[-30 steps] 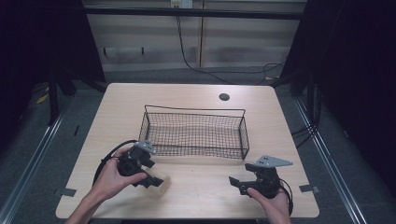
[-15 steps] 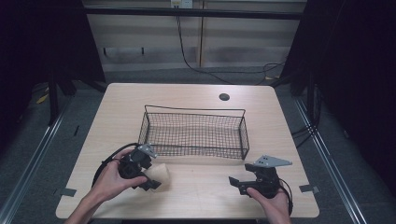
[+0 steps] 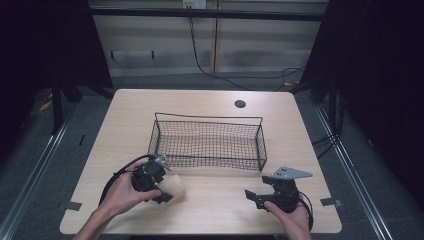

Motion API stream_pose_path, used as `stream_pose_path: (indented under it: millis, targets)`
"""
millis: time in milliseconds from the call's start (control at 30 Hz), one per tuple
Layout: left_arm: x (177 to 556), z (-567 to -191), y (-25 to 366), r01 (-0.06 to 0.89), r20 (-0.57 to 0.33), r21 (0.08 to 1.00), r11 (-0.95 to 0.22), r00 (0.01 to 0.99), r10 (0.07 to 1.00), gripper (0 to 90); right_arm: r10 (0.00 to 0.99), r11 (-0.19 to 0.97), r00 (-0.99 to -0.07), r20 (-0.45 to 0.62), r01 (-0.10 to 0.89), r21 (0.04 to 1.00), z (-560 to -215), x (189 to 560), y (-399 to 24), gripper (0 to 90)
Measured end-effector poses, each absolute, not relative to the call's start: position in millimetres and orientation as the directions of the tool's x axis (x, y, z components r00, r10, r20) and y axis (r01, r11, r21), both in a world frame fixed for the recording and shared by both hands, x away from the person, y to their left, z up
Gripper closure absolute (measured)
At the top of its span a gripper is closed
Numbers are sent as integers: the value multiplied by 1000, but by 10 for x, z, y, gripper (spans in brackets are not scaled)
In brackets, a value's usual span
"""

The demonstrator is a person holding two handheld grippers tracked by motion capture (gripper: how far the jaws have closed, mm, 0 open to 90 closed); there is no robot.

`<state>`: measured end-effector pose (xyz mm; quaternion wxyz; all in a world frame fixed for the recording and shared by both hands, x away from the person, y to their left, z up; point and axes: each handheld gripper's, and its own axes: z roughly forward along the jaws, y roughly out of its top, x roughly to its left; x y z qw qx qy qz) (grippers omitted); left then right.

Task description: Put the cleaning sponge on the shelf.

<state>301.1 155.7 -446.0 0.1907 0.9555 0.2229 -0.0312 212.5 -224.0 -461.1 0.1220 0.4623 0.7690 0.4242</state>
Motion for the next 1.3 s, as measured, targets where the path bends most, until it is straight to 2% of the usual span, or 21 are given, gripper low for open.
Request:
stream_pose_path:
  millis: [267, 600, 900, 1133, 1300]
  targets:
    - [3039, -4529, 1509, 448, -145, 319, -835, 894, 424, 262, 816, 211, -542, 203, 605, 768, -4611, 2127, -2244, 163]
    - [3072, -4490, 1368, 436, -106, 198, -878, 900, 423, 279, 815, 211, -542, 206, 609, 765, -4611, 2125, -2239, 163]
    - [3185, -4438, 1260, 451, -111, 93, -888, 891, 441, 279, 813, 213, -544, 208, 611, 762, -4616, 2128, -2231, 163]
    - [3199, -4463, 1162, 456, -106, 45, -889, 887, 449, 280, 813, 213, -543, 209, 612, 762, -4616, 2127, -2230, 164]
    - [3195, -4437, 1172, 462, -109, 57, -885, 884, 454, 284, 813, 211, -543, 209, 610, 764, -4614, 2123, -2232, 164]
